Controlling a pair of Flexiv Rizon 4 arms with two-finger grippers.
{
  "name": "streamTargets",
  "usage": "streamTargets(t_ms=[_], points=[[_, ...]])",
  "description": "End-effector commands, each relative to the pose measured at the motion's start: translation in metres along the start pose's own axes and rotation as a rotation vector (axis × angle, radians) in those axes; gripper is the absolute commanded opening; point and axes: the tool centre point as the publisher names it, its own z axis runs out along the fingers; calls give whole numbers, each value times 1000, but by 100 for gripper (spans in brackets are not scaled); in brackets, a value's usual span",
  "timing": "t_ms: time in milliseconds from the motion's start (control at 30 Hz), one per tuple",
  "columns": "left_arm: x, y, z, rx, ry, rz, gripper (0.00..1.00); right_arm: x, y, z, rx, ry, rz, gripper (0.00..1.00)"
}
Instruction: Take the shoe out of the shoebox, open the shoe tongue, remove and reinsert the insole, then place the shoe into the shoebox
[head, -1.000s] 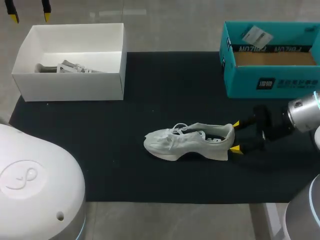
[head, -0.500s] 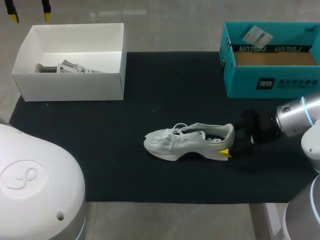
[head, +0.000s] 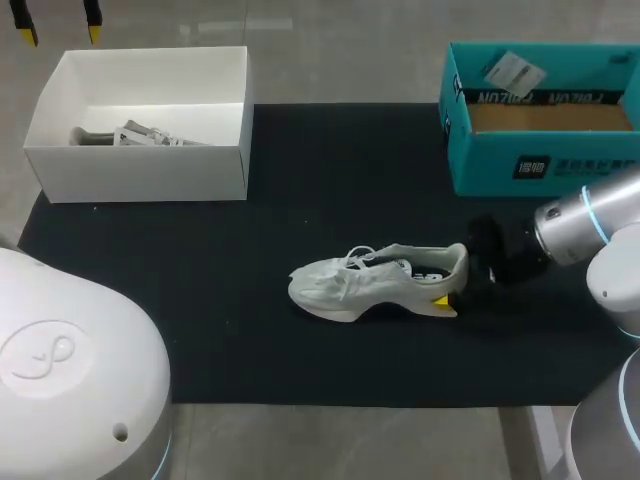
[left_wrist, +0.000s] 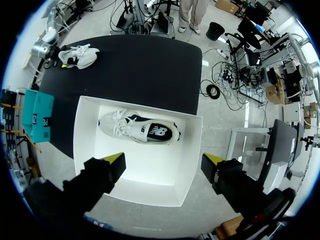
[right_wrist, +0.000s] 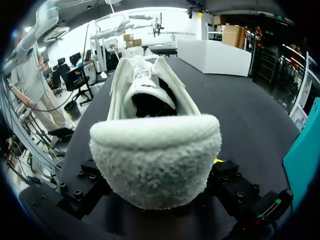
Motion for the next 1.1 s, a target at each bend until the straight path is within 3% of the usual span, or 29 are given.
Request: streamTargets(t_ms=[33, 1100], points=[[0, 0, 0, 0, 2, 1, 100, 2, 0, -2, 5, -1, 1, 0], [0, 0, 0, 0, 2, 1, 100, 2, 0, -2, 14, -5, -5, 0]])
